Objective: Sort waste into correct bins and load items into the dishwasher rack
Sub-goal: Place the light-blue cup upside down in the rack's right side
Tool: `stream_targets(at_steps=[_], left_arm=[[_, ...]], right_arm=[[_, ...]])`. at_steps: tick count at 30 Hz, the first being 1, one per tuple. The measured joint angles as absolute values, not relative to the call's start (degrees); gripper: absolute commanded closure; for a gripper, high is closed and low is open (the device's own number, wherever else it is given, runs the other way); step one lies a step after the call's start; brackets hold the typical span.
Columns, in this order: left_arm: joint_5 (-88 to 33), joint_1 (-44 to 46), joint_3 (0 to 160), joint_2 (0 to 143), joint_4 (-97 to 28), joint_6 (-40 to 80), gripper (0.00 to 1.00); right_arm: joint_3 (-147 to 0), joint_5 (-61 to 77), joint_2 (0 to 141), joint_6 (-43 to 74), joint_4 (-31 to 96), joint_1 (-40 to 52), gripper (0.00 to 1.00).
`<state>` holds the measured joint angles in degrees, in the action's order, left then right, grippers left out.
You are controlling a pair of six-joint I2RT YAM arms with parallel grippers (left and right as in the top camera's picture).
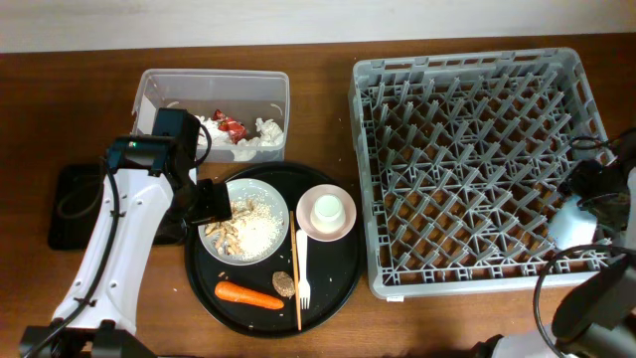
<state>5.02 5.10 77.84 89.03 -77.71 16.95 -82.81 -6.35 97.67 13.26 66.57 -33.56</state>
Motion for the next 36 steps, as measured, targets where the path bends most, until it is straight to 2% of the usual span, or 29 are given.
stream_targets(at_steps=[5, 10, 18, 19, 21, 22, 25, 26, 28, 29, 36], left_arm=[[5.0, 5.1, 77.8, 89.0, -77.6, 17.0, 0.01], [5.0, 5.1, 77.8, 89.0, -77.3, 17.0, 0.00], [5.0, 5.1, 77.8, 89.0, -77.2, 17.0, 0.01], [5.0, 5.1, 77.8, 89.0, -77.2, 17.0, 0.01], [5.0, 5.1, 77.8, 89.0, -77.1, 17.0, 0.01], [5.0, 5.1, 77.8, 89.0, -77.1, 17.0, 0.01], [5.0, 5.1, 77.8, 89.0, -77.1, 17.0, 0.01], [5.0, 5.1, 77.8, 89.0, -77.1, 17.0, 0.01], [5.0, 5.1, 77.8, 89.0, -77.1, 17.0, 0.00], [5.0, 5.1, 77.8, 89.0, -77.1, 17.0, 0.01], [5.0, 5.1, 77.8, 89.0, -77.1, 17.0, 0.01]], right_arm=[[-82.7, -3.8, 97.8, 13.3, 65.7, -33.6, 0.29], [-82.7, -4.0, 97.8, 13.3, 69.4, -33.6, 0.18], [-81.6, -9.9, 97.3, 15.9, 73.5, -33.6, 0.20], [-80.5, -10.3, 97.3, 16.1, 73.5, -33.6, 0.23], [-79.8, -10.7, 97.3, 16.4, 73.3, -33.6, 0.37], [-79.8, -10.7, 97.3, 16.2, 73.3, -33.6, 0.48], [-79.8, -10.3, 97.3, 16.5, 73.3, -33.6, 0.55], [-79.8, -10.3, 97.3, 16.5, 73.3, -33.6, 0.52], [-79.8, -10.2, 97.2, 16.5, 73.2, -33.6, 0.25], [-79.8, -10.0, 97.2, 16.4, 73.3, -33.6, 0.19], [-79.7, -9.6, 97.1, 16.5, 68.7, -33.6, 0.15]])
